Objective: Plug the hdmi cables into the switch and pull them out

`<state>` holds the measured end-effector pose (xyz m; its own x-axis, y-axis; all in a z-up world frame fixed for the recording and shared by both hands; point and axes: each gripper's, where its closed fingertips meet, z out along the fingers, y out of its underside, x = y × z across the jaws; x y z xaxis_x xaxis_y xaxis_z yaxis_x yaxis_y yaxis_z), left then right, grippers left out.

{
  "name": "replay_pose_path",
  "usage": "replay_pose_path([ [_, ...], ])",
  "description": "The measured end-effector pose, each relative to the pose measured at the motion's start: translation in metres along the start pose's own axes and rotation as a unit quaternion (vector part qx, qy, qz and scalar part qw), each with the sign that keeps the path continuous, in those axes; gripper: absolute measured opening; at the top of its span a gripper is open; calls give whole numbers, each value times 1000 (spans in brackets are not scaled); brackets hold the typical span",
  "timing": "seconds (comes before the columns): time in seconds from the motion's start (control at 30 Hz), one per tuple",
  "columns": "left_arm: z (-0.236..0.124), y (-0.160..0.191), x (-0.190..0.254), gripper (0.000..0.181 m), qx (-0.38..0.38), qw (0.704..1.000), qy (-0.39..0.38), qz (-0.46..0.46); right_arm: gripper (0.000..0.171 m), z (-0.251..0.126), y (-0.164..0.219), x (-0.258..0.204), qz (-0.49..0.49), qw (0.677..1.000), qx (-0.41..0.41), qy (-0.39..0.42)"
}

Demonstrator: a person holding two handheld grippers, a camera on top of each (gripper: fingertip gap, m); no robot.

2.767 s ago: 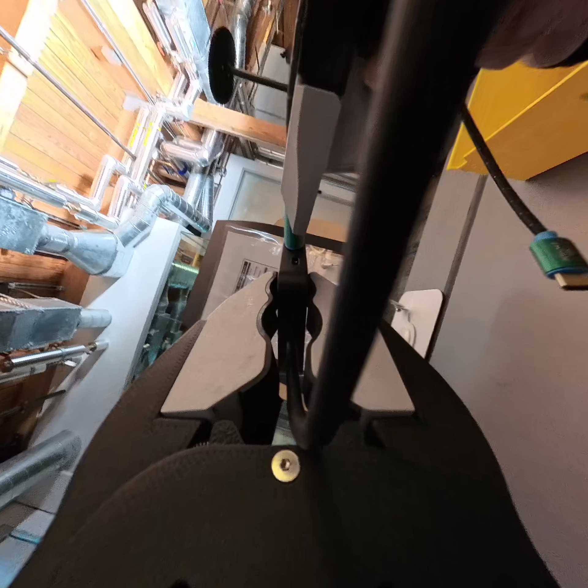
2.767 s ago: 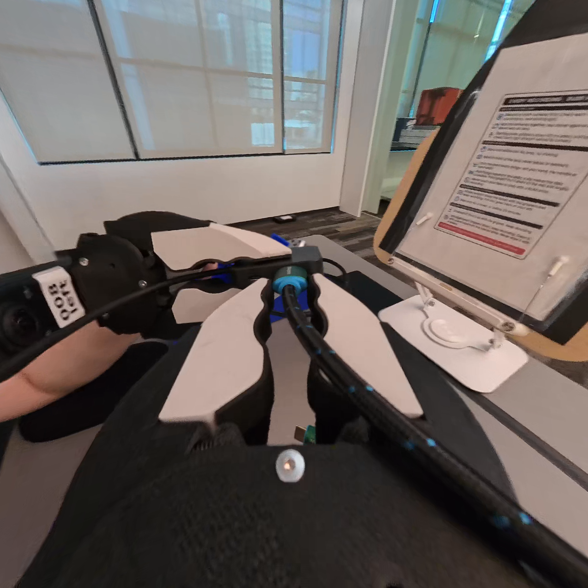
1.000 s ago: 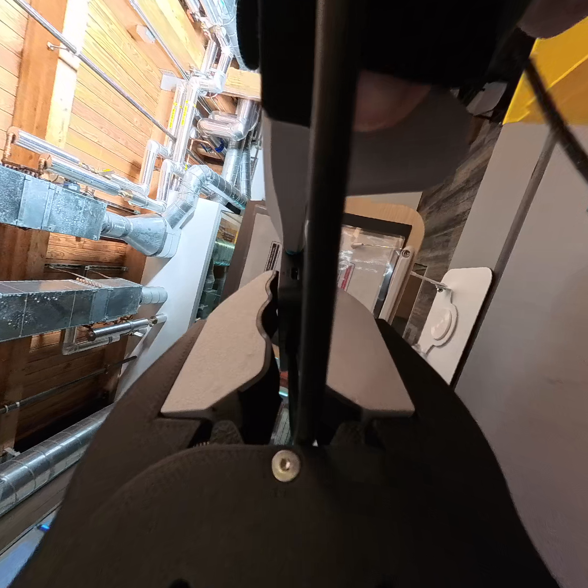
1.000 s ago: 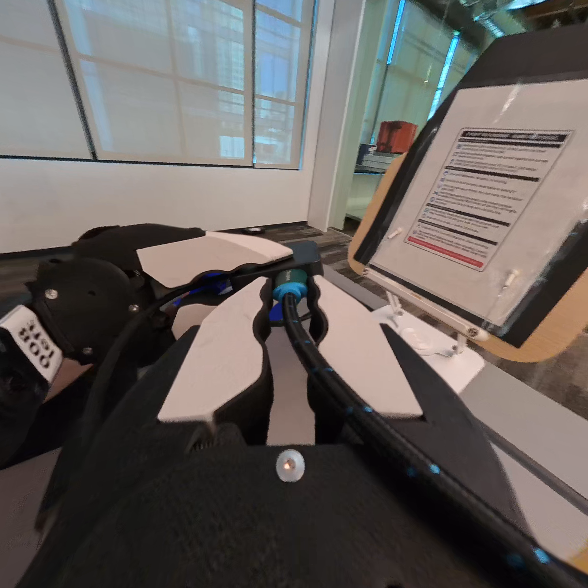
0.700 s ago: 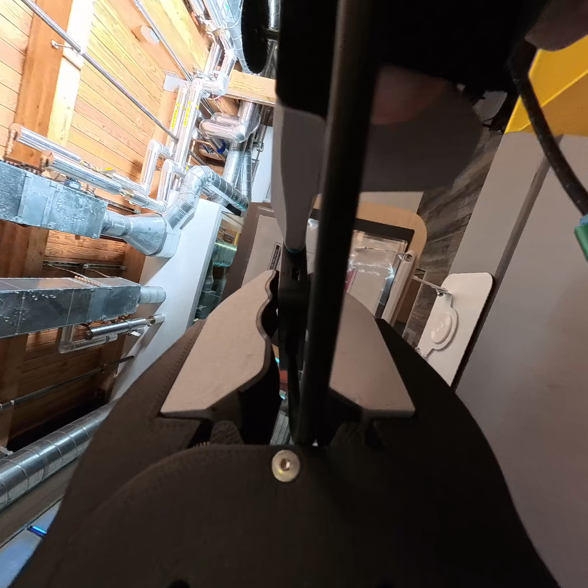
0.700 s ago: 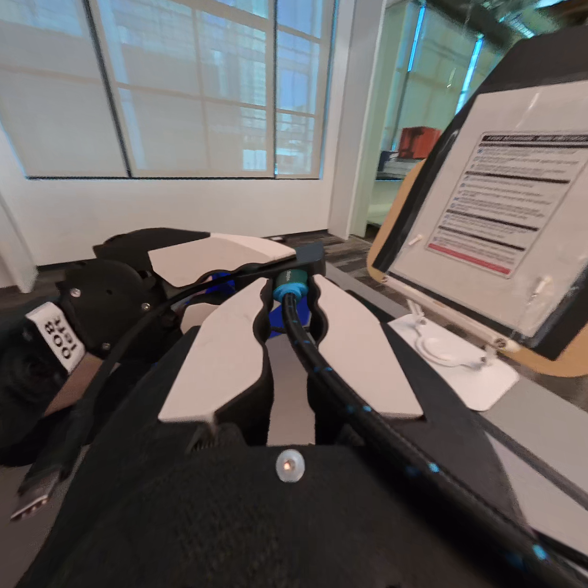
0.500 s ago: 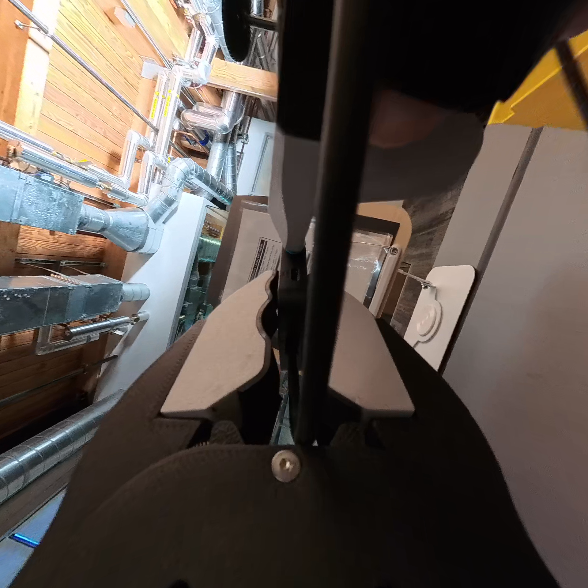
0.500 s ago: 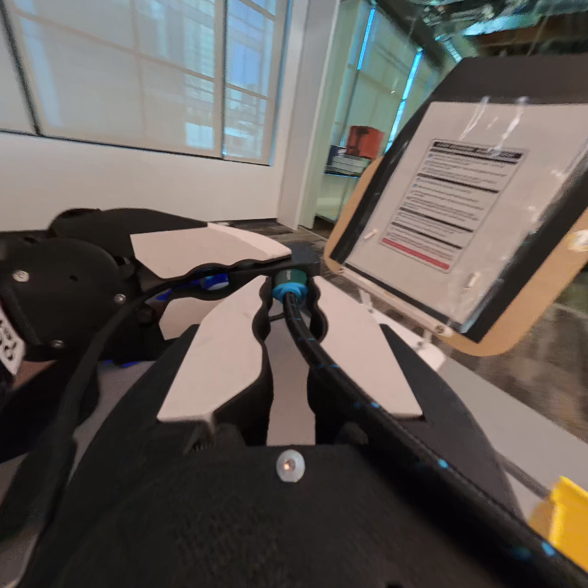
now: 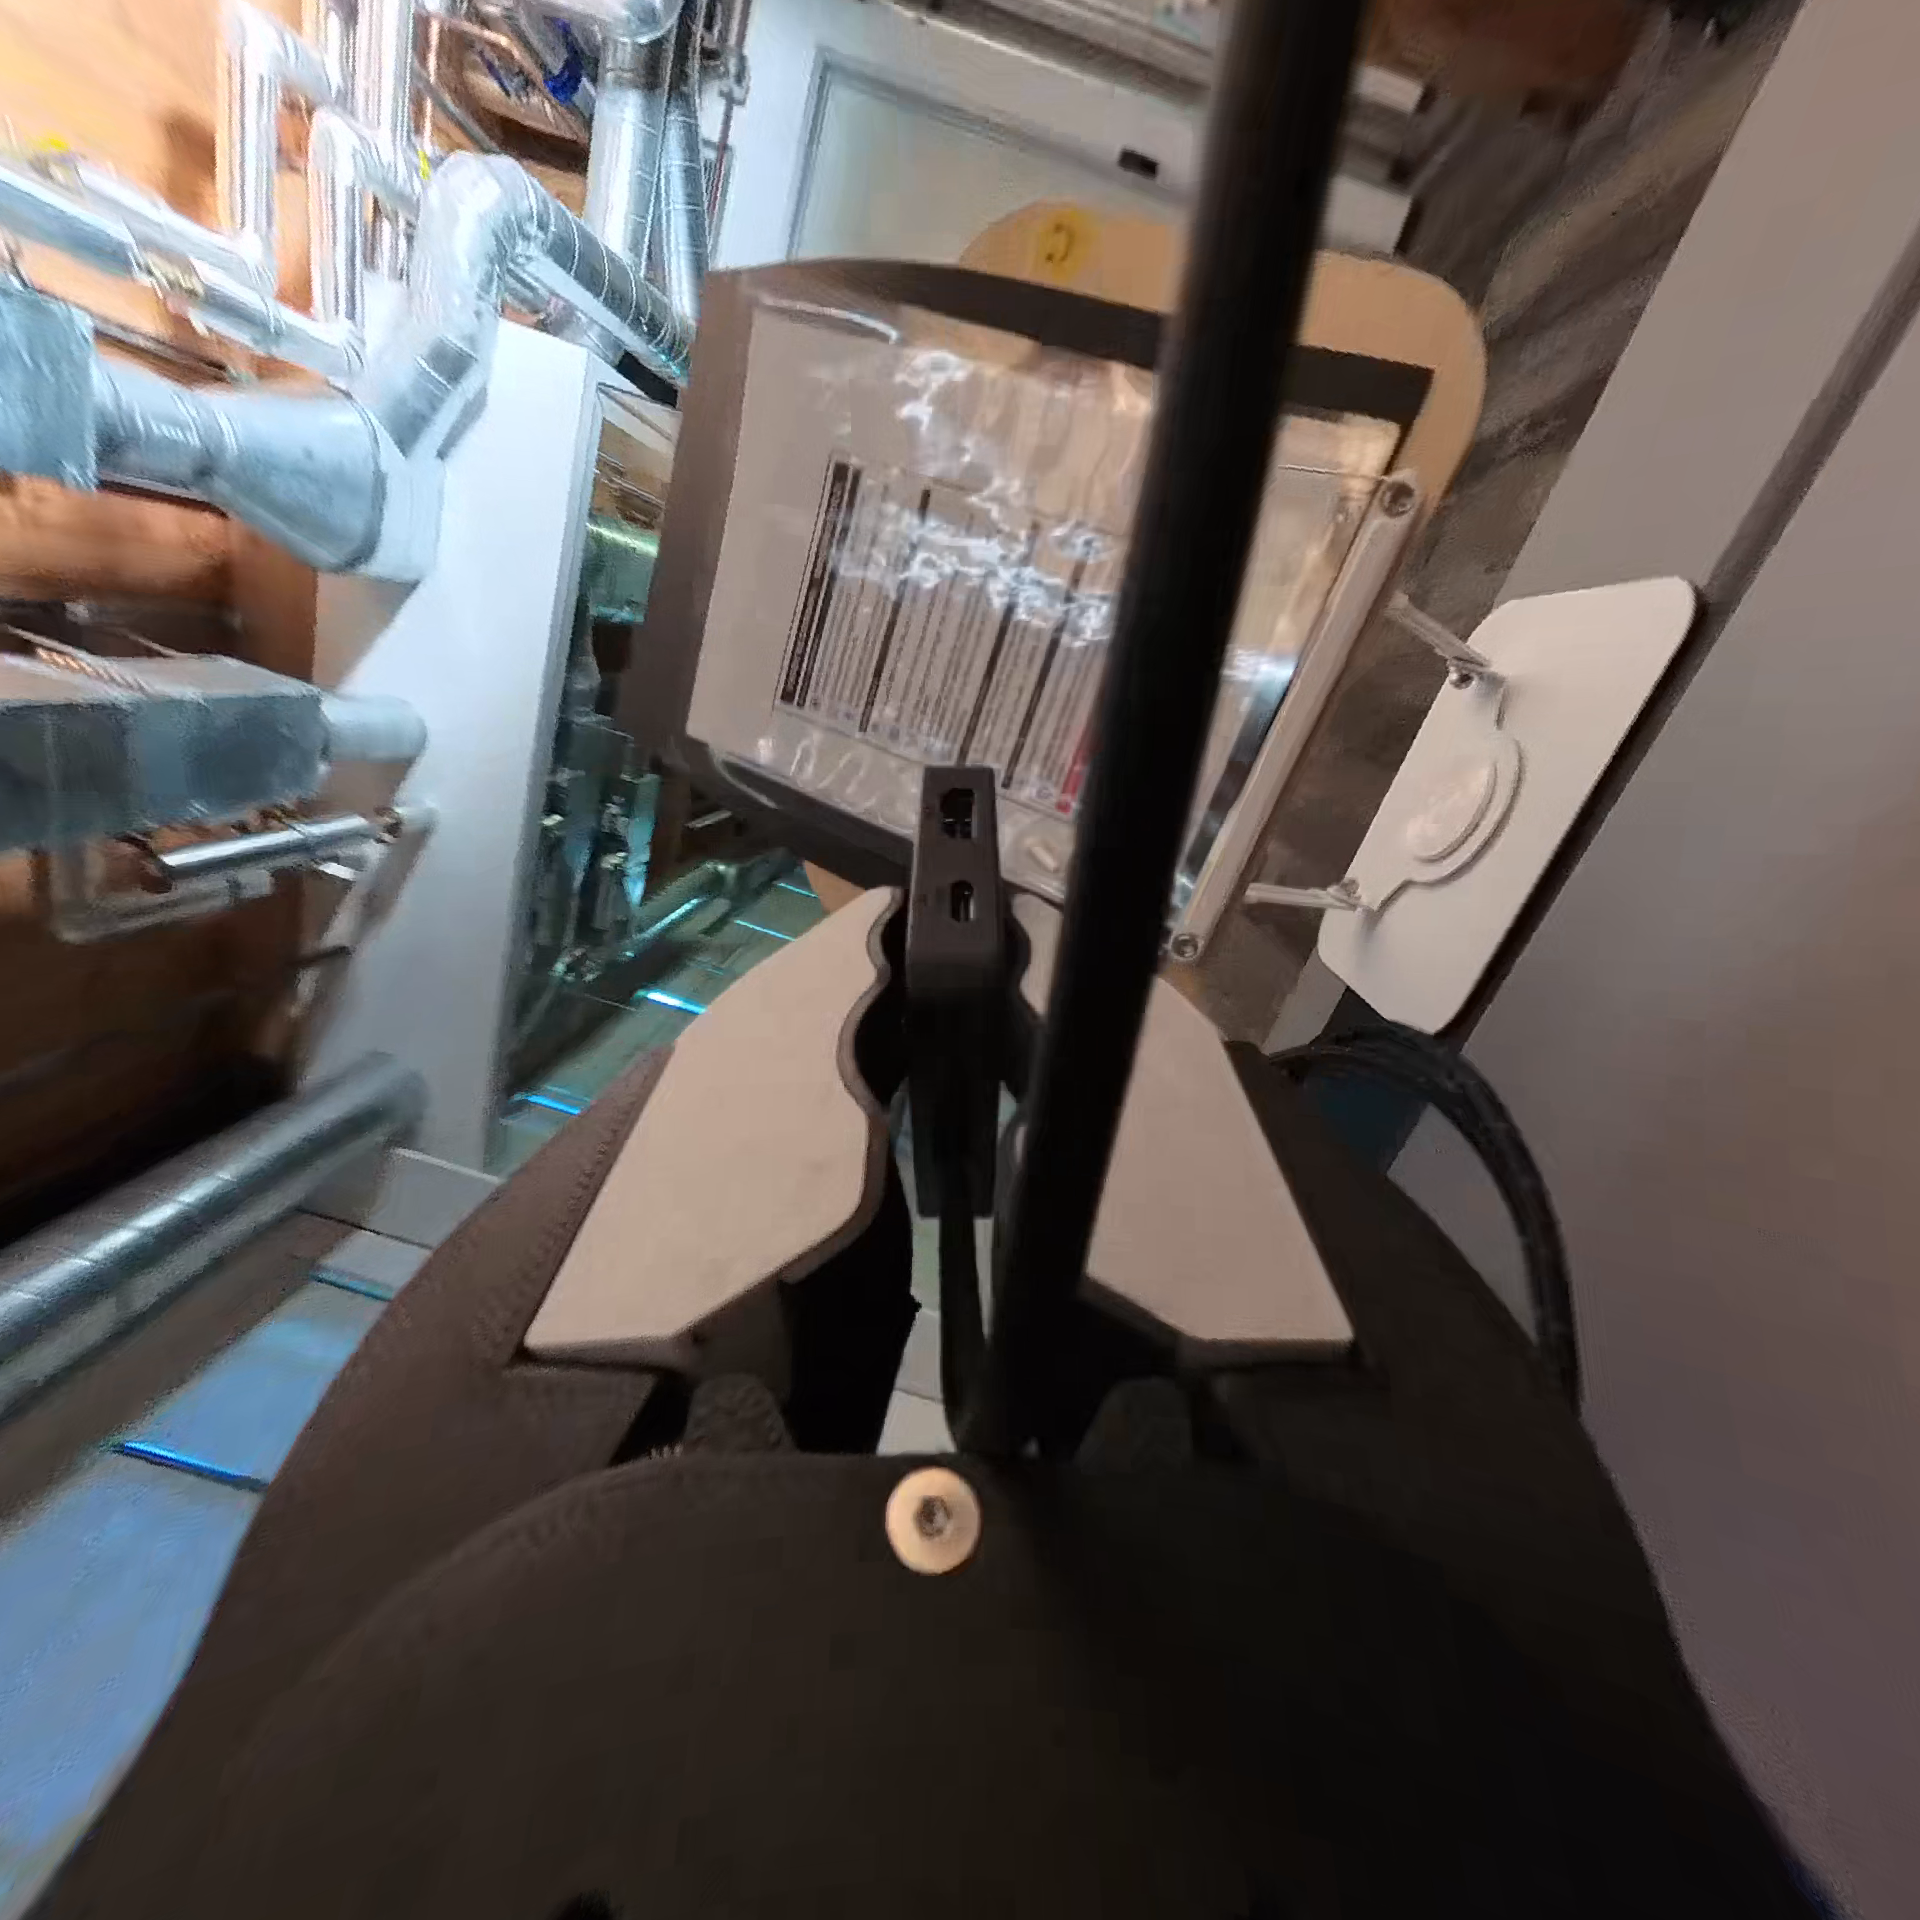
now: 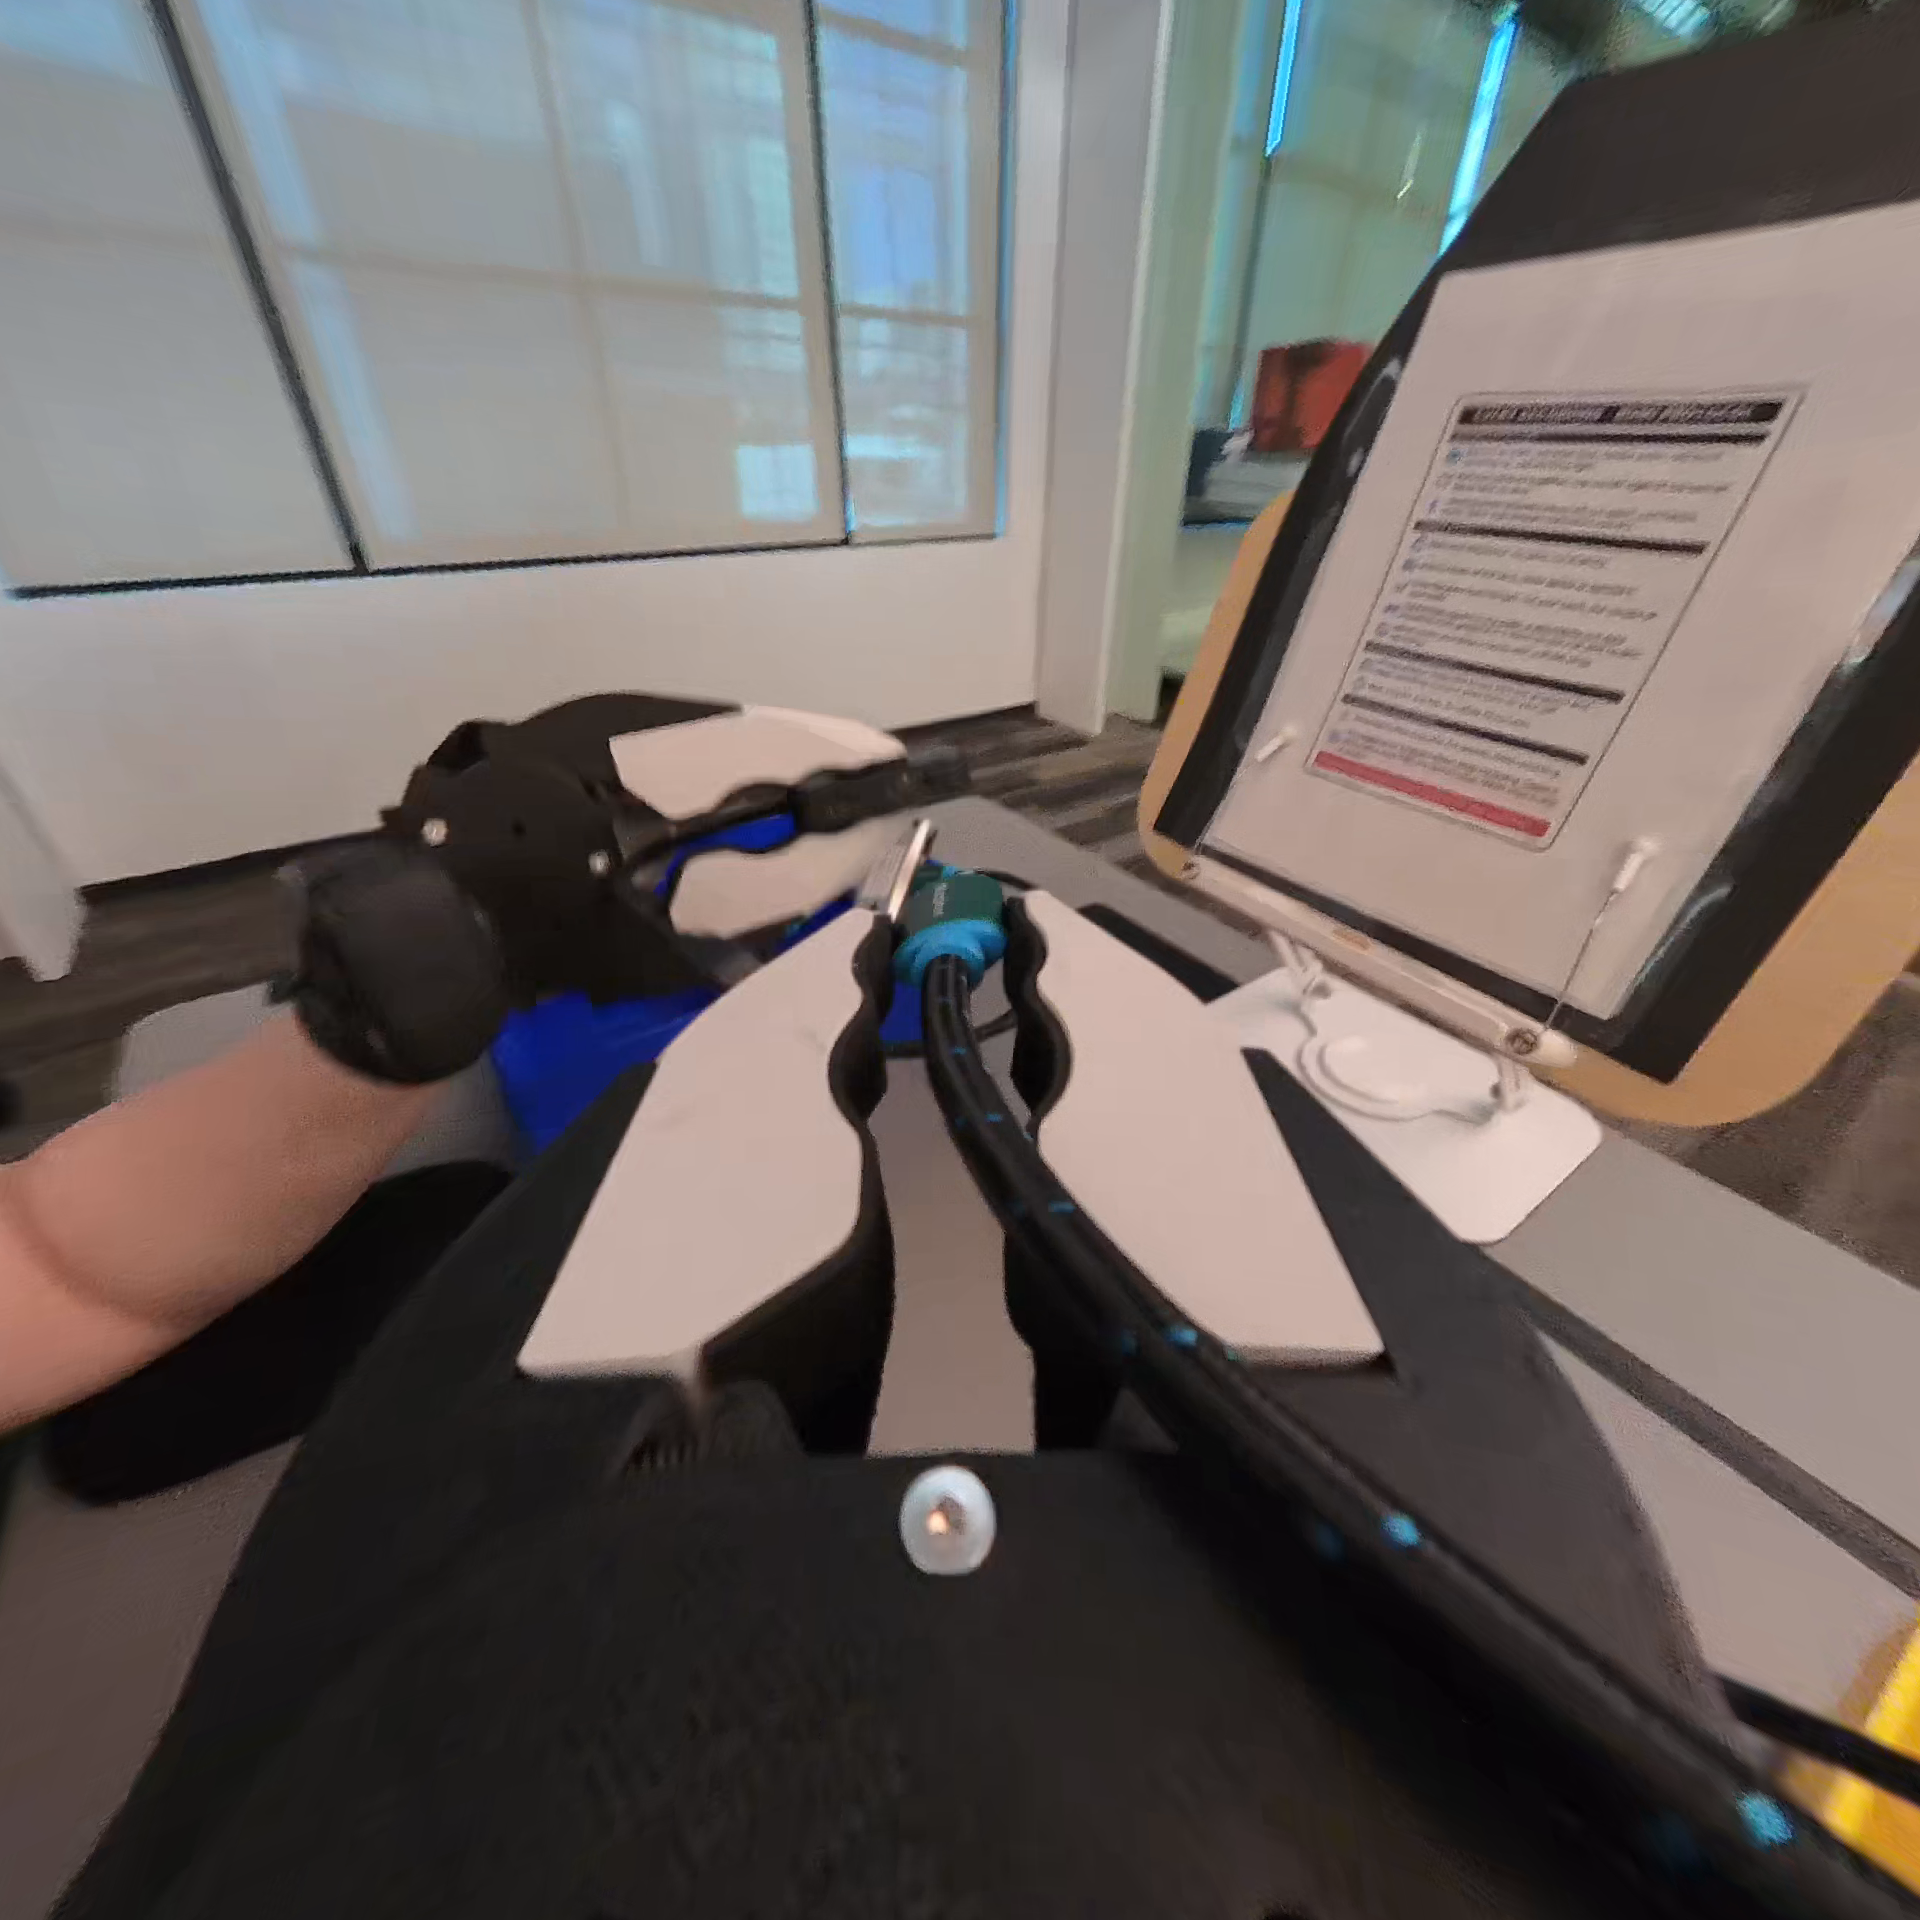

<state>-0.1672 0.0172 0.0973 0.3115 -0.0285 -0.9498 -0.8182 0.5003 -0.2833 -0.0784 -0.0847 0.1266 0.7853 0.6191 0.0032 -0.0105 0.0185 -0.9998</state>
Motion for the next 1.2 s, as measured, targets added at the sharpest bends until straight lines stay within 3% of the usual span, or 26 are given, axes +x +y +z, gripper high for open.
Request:
replay_pose_path([
  [0.23,-23,7,-50,15,24,996,-10,-89,22,-79,-19,28,7,995,-82,-55],
  [0.47,-20,5,-40,15,16,998,1,-54,22,-133,67,93,70,961,-264,-36],
  [0.57,-16,5,-32,14,12,999,8,-38,22,-142,93,109,61,956,-282,-54],
  [0.67,-14,3,-27,15,12,999,12,-32,22,-146,103,118,116,954,-269,-65],
  [0.83,-13,2,-24,14,12,999,14,-27,22,-148,125,135,125,943,-308,-5],
  [1.2,-14,1,-26,14,14,1000,7,-23,22,-160,162,127,187,898,-398,-20],
])
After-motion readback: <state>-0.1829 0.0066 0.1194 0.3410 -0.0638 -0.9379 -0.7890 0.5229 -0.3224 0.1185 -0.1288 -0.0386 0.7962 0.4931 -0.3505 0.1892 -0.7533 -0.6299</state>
